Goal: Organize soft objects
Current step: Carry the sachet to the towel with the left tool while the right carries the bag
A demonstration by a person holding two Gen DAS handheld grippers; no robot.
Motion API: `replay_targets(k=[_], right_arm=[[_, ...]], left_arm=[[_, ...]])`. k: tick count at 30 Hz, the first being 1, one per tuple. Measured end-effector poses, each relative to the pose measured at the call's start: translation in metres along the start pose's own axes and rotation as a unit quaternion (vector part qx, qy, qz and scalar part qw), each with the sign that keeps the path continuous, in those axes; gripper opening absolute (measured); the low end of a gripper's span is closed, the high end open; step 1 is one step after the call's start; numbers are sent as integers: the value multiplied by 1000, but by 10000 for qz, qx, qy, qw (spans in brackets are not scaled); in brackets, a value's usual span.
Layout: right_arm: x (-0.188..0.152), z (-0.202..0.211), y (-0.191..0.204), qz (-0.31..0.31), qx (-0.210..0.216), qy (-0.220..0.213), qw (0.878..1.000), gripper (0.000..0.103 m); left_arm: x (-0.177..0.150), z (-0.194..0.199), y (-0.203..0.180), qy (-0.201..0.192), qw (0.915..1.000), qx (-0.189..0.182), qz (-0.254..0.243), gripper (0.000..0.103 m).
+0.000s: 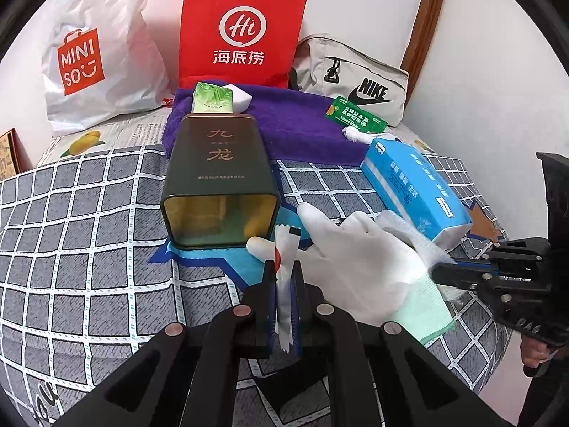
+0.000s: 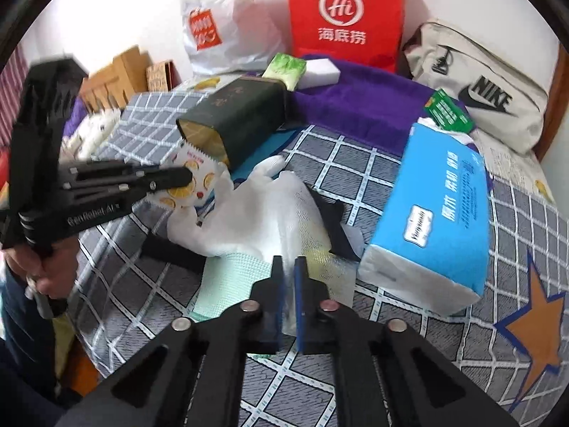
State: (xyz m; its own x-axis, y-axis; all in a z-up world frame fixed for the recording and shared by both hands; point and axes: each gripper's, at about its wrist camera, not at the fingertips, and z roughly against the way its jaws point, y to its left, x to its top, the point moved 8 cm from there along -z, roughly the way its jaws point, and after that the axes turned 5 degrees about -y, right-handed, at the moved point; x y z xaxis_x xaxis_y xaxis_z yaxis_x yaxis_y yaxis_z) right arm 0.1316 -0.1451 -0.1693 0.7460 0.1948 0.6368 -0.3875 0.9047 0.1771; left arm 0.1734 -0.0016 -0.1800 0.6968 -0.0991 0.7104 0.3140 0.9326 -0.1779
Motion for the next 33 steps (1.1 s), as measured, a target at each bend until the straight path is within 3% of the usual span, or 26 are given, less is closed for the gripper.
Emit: replay_targets(k=[18, 33], right_arm=[[34, 75, -3, -192, 206, -852, 9960, 2], [73, 88, -25, -214, -40, -1061, 9941, 2]], left_arm=[[27, 44, -3, -350, 9993, 5, 103, 7], [67, 55, -9, -448, 9989, 62, 83, 7]])
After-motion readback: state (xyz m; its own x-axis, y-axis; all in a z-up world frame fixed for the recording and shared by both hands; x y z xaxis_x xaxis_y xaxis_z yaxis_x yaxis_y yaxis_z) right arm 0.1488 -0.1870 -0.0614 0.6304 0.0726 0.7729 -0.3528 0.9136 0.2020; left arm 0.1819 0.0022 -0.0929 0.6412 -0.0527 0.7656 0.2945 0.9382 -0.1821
